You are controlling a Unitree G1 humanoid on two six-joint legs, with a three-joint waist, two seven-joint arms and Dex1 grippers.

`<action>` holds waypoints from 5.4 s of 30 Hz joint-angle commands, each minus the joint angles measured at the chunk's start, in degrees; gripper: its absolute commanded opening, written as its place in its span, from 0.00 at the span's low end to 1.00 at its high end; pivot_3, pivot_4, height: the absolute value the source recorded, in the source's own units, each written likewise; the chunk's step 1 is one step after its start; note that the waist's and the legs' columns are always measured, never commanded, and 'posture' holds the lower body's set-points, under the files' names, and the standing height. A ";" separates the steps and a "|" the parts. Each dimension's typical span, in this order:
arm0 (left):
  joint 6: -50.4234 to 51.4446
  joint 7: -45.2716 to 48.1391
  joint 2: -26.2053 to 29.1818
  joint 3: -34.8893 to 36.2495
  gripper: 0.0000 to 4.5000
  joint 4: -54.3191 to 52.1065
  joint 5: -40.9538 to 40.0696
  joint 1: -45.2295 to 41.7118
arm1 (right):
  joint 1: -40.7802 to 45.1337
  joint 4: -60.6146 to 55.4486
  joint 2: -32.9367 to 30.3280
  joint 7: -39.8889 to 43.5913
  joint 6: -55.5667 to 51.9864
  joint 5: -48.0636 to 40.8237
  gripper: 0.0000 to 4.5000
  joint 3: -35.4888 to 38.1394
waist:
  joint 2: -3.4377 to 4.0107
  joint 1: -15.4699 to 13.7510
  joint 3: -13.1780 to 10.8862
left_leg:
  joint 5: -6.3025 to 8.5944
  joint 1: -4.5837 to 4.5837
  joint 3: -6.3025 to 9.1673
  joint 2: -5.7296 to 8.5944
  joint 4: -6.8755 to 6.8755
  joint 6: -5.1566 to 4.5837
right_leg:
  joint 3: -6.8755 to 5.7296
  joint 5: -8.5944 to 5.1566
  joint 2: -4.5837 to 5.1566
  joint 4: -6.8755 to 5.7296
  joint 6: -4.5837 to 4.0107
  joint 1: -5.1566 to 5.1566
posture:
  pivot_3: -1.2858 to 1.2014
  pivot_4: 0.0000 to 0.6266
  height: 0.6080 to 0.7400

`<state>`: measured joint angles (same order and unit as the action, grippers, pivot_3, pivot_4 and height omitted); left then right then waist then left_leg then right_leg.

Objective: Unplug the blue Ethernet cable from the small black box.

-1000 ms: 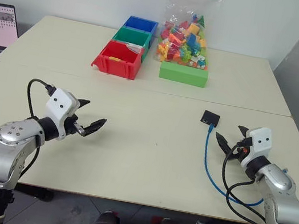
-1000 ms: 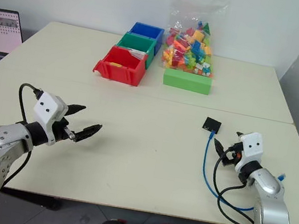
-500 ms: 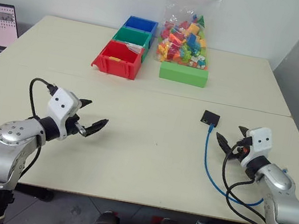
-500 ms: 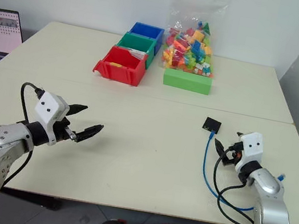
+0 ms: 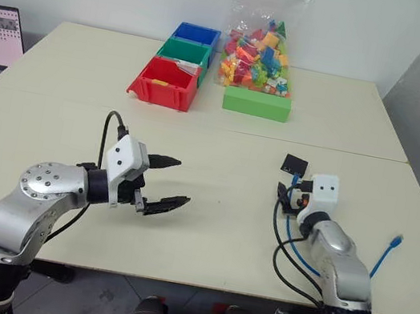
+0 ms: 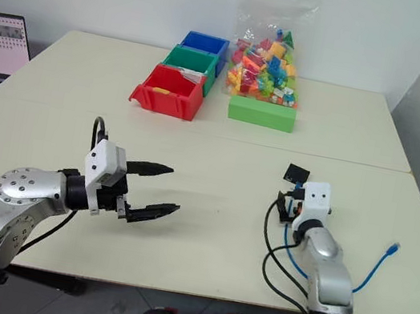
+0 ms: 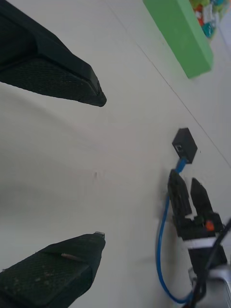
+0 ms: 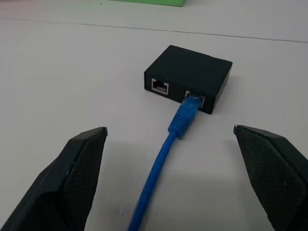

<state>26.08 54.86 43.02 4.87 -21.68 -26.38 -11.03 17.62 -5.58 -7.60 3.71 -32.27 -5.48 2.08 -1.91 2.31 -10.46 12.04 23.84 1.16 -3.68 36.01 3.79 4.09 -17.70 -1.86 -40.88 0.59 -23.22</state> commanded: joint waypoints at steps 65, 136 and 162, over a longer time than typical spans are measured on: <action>31.25 -0.83 -0.20 10.87 0.43 6.24 -36.42 -2.67 | 17.22 4.70 -20.71 44.63 61.52 7.82 0.00 -22.98 | 0.11 0.43 -0.11 | -0.01 0.01 0.14 -0.01 0.06 0.01 | -0.11 0.05 0.00 -0.01 -0.12 0.04 | 0.52 0.24 1.00; 19.17 14.69 1.05 2.73 0.17 7.37 -25.02 -8.38 | 18.93 -9.61 -16.86 45.58 -22.76 -44.44 0.26 -11.80 | 0.13 0.79 -0.12 | 0.00 0.07 0.15 -0.01 0.03 -0.01 | -0.15 -0.09 -0.04 0.02 0.06 -0.01 | 0.52 0.24 1.00; 19.01 14.84 0.85 2.17 0.17 6.92 -24.61 -8.07 | 18.07 -9.78 -16.55 45.24 -27.58 -47.07 0.45 -8.50 | 0.13 0.82 -0.12 | 0.00 0.08 0.15 -0.01 0.01 -0.01 | -0.15 -0.10 -0.04 0.05 0.06 -0.02 | 0.52 0.24 1.00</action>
<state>45.82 69.40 43.70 6.51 -13.46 -50.62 -18.54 35.87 -13.33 -24.17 49.33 -59.54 -50.95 -7.99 -1.78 3.13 -10.58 12.04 23.92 1.32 -3.69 36.02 3.78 3.95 -17.79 -1.91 -40.83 0.65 -23.24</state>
